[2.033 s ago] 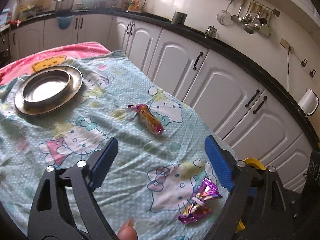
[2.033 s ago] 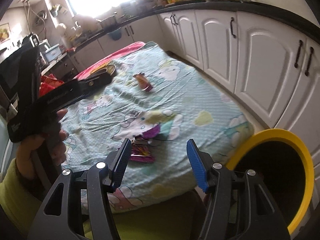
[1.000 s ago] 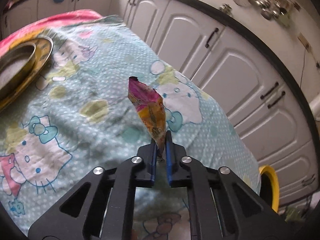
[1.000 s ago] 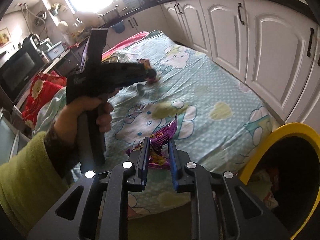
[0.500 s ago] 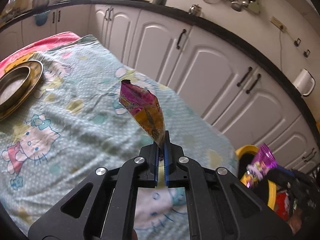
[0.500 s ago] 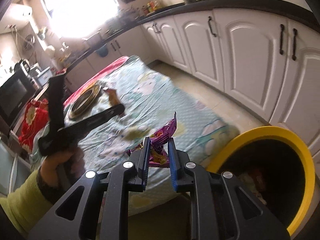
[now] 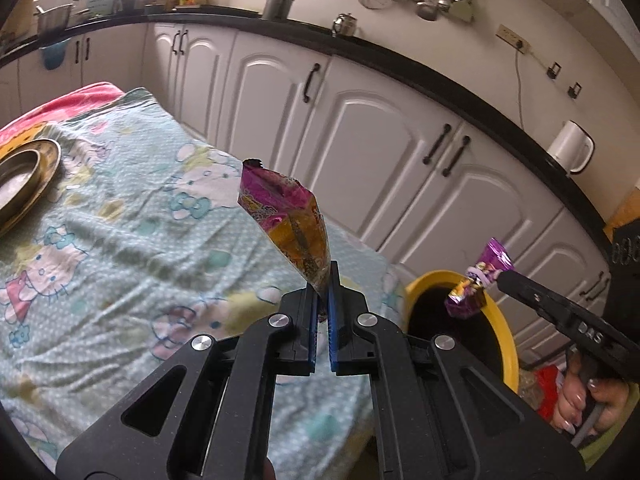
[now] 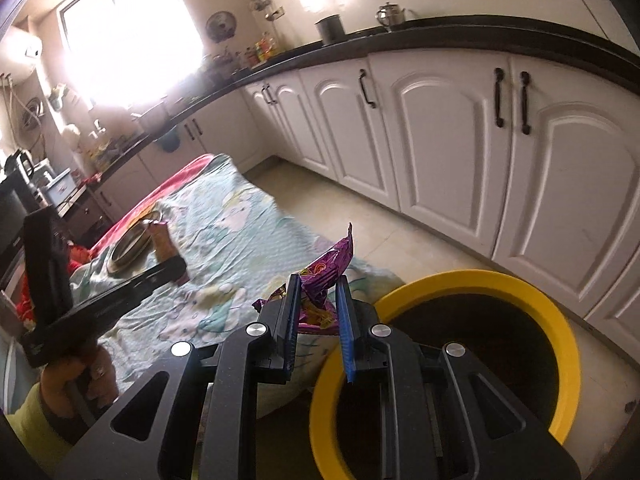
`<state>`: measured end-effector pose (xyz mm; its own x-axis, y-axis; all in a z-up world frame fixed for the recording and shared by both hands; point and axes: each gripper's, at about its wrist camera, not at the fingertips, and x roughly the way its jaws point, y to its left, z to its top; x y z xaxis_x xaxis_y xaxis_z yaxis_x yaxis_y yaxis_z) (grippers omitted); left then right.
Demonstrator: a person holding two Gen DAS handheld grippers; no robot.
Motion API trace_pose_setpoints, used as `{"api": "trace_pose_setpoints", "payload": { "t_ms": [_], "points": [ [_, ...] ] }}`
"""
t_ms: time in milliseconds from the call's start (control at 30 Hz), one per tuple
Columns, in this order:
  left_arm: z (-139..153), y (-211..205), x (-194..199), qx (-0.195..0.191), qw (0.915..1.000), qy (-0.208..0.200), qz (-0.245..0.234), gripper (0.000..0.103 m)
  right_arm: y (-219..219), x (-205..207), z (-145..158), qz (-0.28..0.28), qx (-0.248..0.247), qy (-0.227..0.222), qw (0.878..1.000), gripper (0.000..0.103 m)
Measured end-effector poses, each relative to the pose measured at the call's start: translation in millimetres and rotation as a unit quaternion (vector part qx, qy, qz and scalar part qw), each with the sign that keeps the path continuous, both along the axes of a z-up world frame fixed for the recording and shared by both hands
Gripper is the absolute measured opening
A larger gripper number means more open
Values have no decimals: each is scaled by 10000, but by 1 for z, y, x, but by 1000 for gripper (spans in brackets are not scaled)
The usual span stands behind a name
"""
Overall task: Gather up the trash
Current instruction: 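Carry the orange packet and purple wrapper over the yellow bin with both tools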
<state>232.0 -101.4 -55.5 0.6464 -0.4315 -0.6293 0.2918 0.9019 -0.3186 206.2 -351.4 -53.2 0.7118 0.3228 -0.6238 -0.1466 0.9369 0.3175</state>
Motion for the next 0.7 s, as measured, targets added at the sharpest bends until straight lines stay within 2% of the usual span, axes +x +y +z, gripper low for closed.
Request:
{"api": "trace_pose_setpoints", "payload": {
  "t_ms": [700],
  "points": [
    [1, -63, -42, 257, 9962, -68, -827, 1, -60, -32, -2, -646, -87, -78, 9978, 17]
  ]
}}
